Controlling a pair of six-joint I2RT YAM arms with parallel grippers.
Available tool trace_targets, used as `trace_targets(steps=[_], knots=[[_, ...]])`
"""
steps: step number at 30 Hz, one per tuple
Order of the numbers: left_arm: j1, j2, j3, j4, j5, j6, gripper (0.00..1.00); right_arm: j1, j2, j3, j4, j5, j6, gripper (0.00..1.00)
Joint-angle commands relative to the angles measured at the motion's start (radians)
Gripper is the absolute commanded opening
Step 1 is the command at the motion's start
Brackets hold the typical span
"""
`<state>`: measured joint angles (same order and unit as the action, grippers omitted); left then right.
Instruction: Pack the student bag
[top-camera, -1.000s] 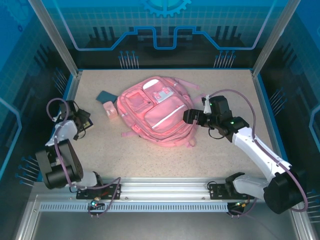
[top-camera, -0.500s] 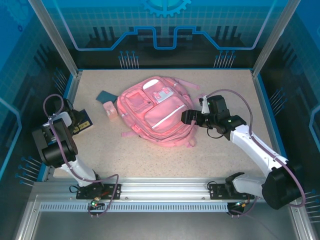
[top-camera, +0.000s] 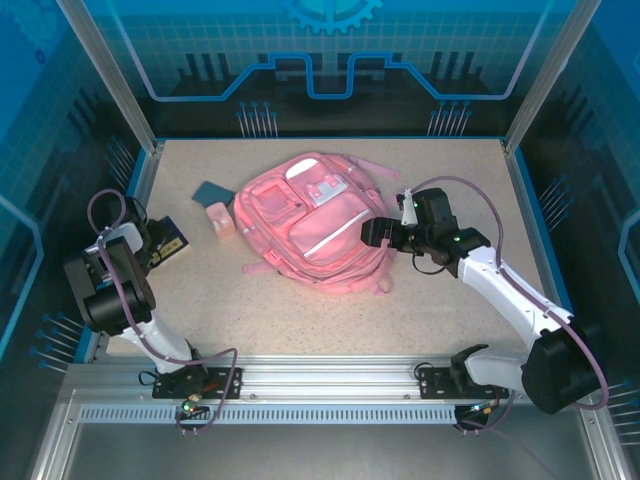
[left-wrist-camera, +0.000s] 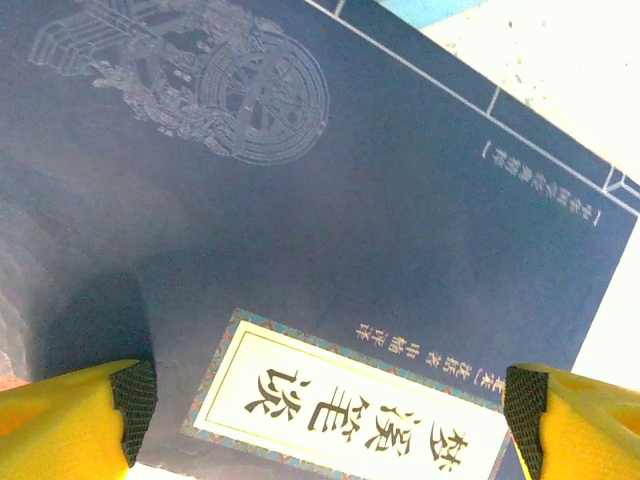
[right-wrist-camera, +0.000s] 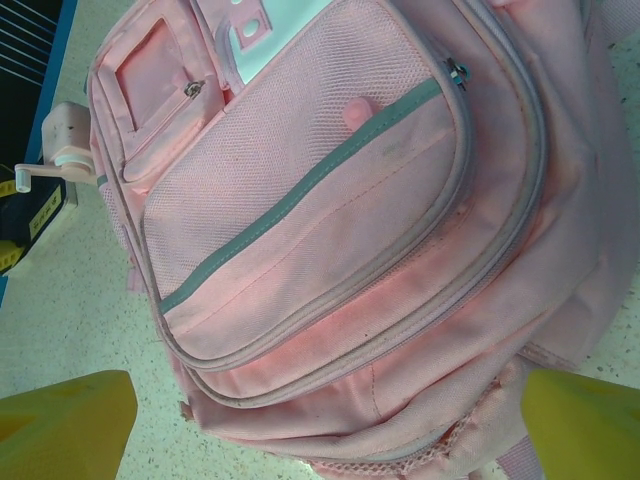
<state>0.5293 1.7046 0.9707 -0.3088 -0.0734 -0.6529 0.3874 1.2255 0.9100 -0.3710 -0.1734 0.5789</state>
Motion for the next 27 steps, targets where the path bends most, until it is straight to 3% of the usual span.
trace_targets(steps=[1,13,21,27], knots=[[-0.02,0.01,-0.008,-0.045,0.096,-0.04,0.92,0.013,-0.003,0.024,0.017,-0.012,0.002,0.99],[-0.161,-0.107,-0.123,-0.001,0.152,-0.2,0.94,0.011,-0.035,0.026,0.002,0.002,-0.001,0.99],[-0.275,-0.225,-0.244,0.009,0.119,-0.299,0.94,0.01,-0.059,0.018,-0.013,0.014,-0.002,0.99],[-0.38,-0.26,-0.275,-0.104,0.108,-0.318,0.94,0.01,-0.066,0.017,-0.008,0.01,0.009,0.99]])
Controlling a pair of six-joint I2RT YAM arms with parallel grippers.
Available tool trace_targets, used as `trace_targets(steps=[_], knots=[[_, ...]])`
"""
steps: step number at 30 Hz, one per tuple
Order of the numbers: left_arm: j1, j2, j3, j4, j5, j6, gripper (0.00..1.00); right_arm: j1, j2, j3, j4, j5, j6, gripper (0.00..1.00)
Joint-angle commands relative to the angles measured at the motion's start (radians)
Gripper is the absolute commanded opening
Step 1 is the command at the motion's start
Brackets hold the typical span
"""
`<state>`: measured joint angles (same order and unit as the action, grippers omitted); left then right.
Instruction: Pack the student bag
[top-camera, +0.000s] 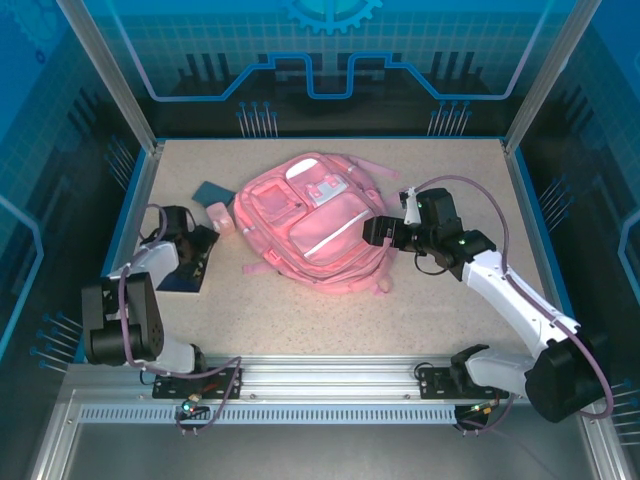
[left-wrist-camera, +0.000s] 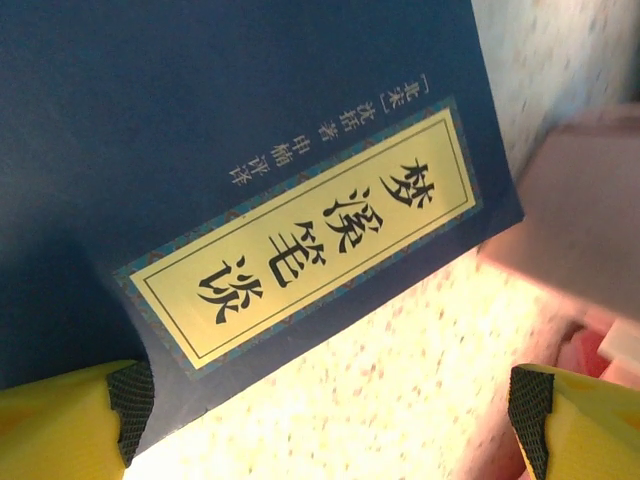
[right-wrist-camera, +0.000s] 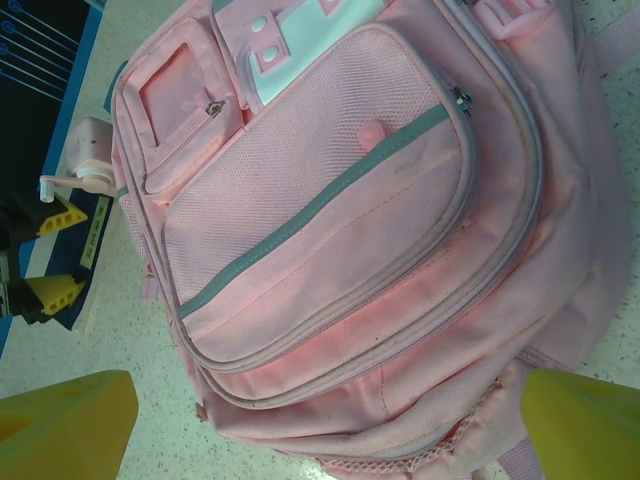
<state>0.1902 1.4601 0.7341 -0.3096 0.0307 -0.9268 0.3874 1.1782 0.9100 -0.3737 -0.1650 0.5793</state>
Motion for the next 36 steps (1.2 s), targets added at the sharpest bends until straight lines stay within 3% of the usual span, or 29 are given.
trace_targets(steps=[1,8,15,18,25,30,36], knots=[[-0.058,-0.019,-0.058,-0.097,0.009,-0.052,0.94,0.01,-0.018,0.018,-0.004,0.002,0.009,0.99],[-0.245,-0.084,-0.177,-0.034,0.008,-0.18,0.94,0.01,-0.023,0.016,-0.013,0.002,0.018,0.98],[-0.506,-0.091,-0.118,-0.084,-0.044,-0.254,0.94,0.02,-0.025,0.01,-0.011,-0.004,0.029,0.98],[-0.553,-0.079,-0.062,-0.118,-0.037,-0.219,0.95,0.038,-0.011,0.016,-0.012,-0.002,0.027,0.98],[-0.519,-0.122,0.121,-0.297,-0.093,0.055,0.99,0.171,0.096,0.091,-0.04,0.055,0.008,0.95],[-0.391,-0.152,0.139,-0.345,-0.056,0.18,0.99,0.329,0.247,0.196,-0.043,0.108,0.028,0.91],[-0.206,-0.213,0.07,-0.366,-0.034,0.237,0.98,0.516,0.492,0.375,-0.065,0.165,0.109,0.81]])
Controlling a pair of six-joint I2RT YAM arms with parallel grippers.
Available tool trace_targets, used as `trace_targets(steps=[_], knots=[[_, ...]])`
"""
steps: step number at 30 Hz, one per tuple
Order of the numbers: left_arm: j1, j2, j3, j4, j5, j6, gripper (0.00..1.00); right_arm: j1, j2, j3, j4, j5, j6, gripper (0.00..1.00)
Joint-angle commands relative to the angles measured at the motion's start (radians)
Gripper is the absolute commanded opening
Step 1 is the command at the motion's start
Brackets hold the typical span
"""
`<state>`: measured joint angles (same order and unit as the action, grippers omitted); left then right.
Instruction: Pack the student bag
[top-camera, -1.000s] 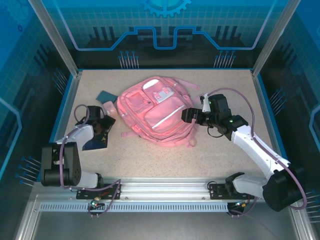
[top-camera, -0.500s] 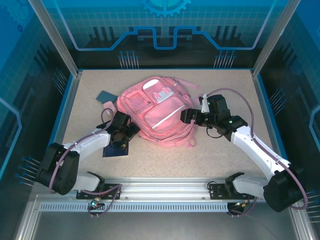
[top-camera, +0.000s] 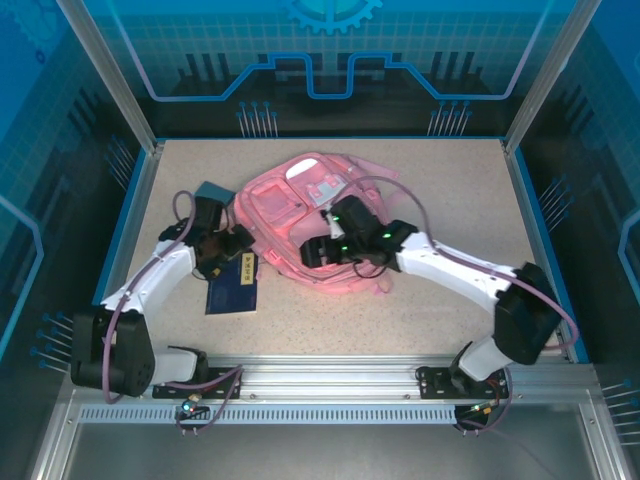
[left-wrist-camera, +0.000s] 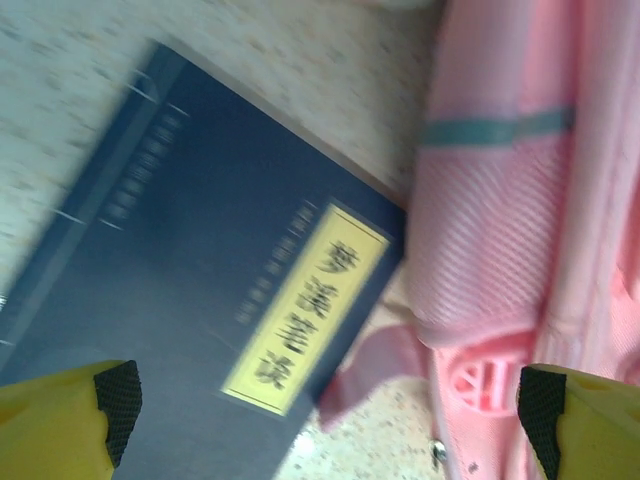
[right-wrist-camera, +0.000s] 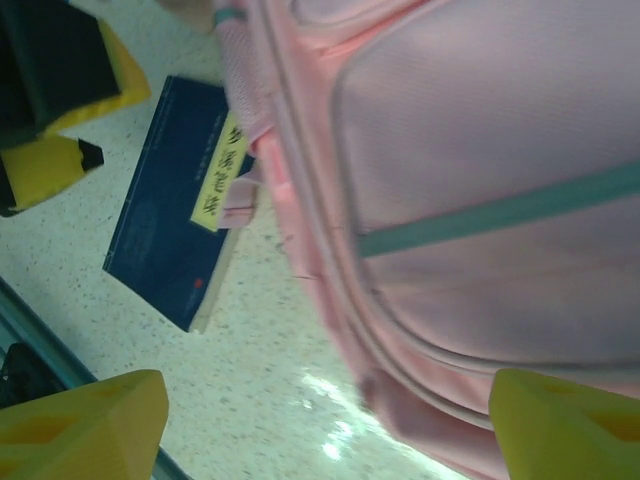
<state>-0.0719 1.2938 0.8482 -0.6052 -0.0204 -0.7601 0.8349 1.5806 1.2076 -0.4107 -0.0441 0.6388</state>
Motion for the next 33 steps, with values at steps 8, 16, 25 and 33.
trace_targets(steps=[8,16,25,33], knots=[[0.152,-0.084,-0.202,0.016,-0.036,0.017,0.99,0.206,0.375,0.356,-0.127,0.085,0.104,0.69],[0.163,-0.029,-0.262,0.062,-0.059,0.022,0.99,0.217,0.549,0.487,-0.136,0.034,0.097,0.55],[0.162,0.003,-0.297,0.12,0.027,0.024,0.91,0.218,0.69,0.615,-0.214,0.027,0.081,0.46],[0.162,-0.035,-0.308,0.107,0.102,0.025,0.82,0.213,0.738,0.643,-0.234,0.013,0.082,0.39]])
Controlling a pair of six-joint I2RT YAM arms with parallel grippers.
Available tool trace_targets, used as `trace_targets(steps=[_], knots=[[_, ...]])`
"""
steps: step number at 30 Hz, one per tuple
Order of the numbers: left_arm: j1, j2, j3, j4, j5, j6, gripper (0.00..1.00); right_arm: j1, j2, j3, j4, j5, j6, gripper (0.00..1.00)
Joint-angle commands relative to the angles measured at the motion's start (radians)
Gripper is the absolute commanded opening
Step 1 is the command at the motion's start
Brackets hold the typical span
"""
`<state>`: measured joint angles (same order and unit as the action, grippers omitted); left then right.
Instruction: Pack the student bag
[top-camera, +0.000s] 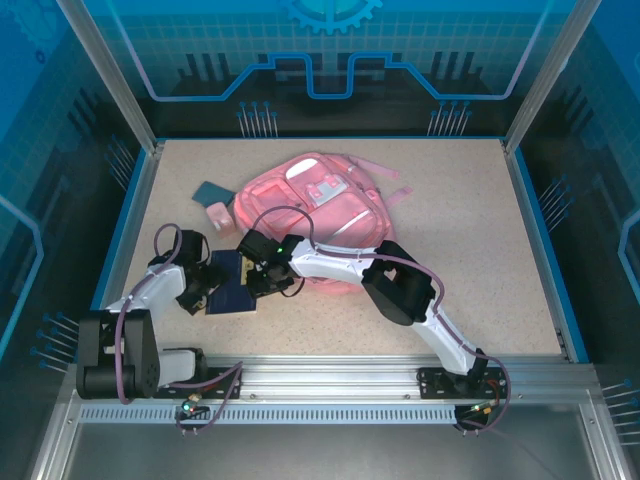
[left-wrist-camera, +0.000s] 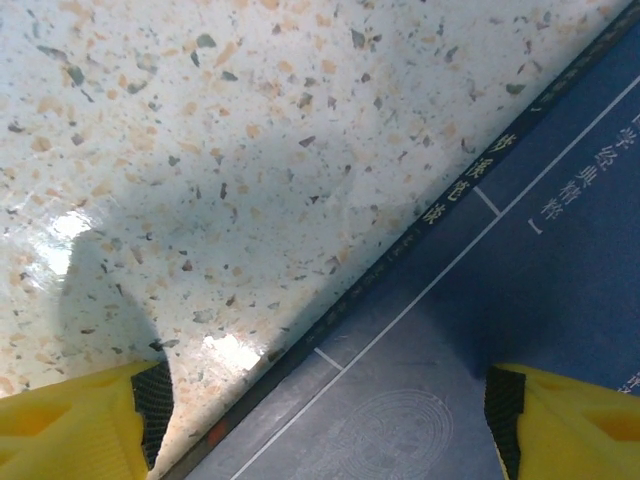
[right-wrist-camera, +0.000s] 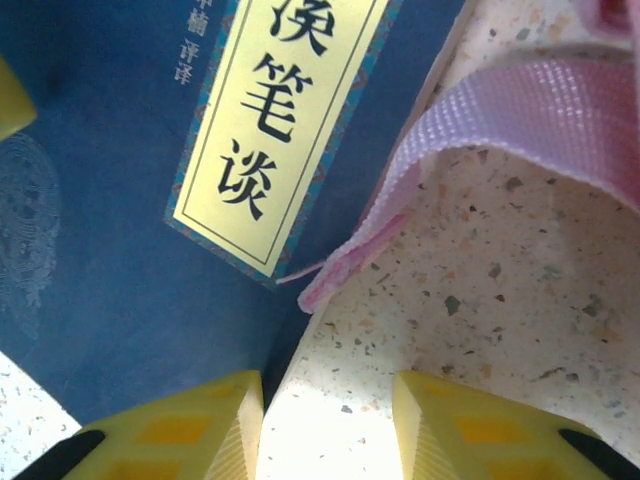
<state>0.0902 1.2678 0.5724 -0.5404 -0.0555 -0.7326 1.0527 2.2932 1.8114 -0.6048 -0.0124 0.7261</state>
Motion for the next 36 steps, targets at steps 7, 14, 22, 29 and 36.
trace_targets(steps=[7,14,22,29,36], knots=[[0.0,-0.071,-0.034,0.017,0.26,0.01,0.82,-0.011,0.028,0.042,-0.047,-0.031,-0.004,0.38],[0.001,-0.094,-0.032,0.016,0.338,0.008,0.81,-0.013,0.028,0.037,-0.047,-0.041,-0.008,0.38],[0.0,-0.067,0.006,-0.033,0.312,0.053,0.86,-0.026,0.014,-0.004,-0.047,-0.02,0.018,0.37],[0.0,-0.01,-0.006,0.001,0.331,0.049,0.88,-0.034,0.016,-0.02,-0.041,-0.027,0.027,0.36],[0.0,-0.046,-0.008,0.057,0.472,0.034,0.87,-0.037,0.018,-0.02,-0.038,-0.044,0.027,0.36]])
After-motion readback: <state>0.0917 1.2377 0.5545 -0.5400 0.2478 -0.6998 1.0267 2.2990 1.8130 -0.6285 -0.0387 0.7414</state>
